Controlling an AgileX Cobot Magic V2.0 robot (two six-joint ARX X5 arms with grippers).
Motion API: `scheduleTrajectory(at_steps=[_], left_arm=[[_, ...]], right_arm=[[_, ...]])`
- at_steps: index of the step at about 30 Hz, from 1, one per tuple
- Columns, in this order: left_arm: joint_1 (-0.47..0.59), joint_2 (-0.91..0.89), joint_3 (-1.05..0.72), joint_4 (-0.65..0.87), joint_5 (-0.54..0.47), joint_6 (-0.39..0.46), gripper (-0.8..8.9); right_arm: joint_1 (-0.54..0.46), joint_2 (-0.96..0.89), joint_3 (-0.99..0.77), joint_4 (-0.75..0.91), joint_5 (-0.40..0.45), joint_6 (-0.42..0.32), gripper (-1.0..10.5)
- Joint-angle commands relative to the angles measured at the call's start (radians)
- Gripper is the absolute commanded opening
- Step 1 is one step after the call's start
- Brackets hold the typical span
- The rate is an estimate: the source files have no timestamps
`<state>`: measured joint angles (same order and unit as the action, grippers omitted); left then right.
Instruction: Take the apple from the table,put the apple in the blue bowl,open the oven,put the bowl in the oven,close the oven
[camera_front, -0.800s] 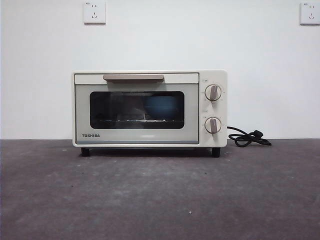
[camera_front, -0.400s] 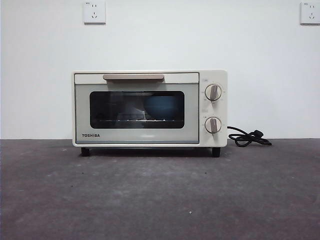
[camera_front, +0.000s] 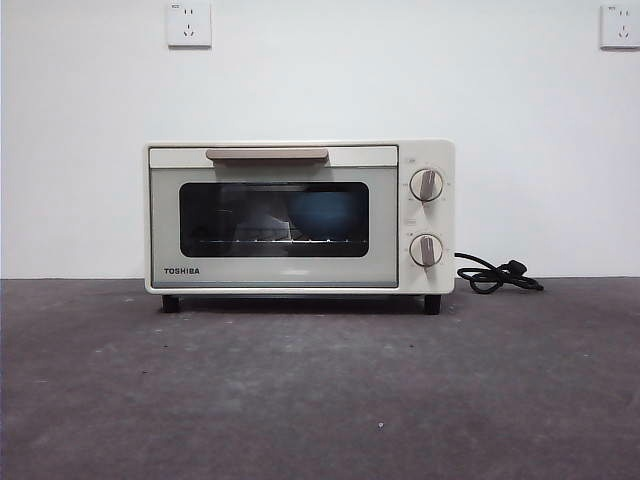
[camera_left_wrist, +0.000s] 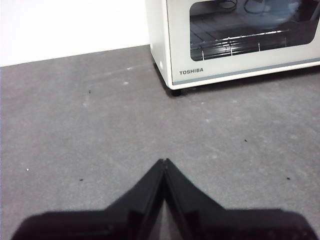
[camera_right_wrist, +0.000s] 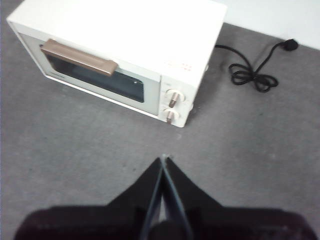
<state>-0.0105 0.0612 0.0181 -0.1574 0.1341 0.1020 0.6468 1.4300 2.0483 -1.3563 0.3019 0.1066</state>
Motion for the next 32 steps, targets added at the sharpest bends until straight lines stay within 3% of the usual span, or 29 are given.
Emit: scheduleTrajectory(at_steps=[1, 5, 10, 13, 21, 27, 32], left_arm=[[-0.002, 0.006, -0.011, 0.0, 0.003, -0.01, -0.04], [-0.002, 0.013, -0.011, 0.0, 0.003, -0.01, -0.04], [-0.002, 0.016, -0.011, 0.001, 0.003, -0.01, -0.04], [-0.002, 0.02, -0.011, 0.001, 0.003, -0.01, -0.04], [-0.002, 0.02, -0.011, 0.001, 0.003, -0.01, -0.04], [-0.002, 0.02, -0.011, 0.0, 0.003, -0.01, -0.04], [-0.002, 0.021, -0.011, 0.0, 0.003, -0.01, -0.04]], right_arm=[[-0.004, 0.006, 0.0, -0.018, 0.018, -0.071, 0.0], [-0.109, -0.027, -0.006, 0.032, 0.003, -0.141, 0.0], [-0.261, -0.167, -0.145, 0.236, -0.111, -0.134, 0.0], [-0.369, -0.3, -0.362, 0.432, -0.131, -0.135, 0.0], [-0.634, -0.747, -1.153, 0.997, -0.131, -0.17, 0.0], [-0.698, -1.039, -1.595, 1.176, -0.131, -0.169, 0.0], [-0.701, -1.196, -1.805, 1.209, -0.149, -0.166, 0.0]])
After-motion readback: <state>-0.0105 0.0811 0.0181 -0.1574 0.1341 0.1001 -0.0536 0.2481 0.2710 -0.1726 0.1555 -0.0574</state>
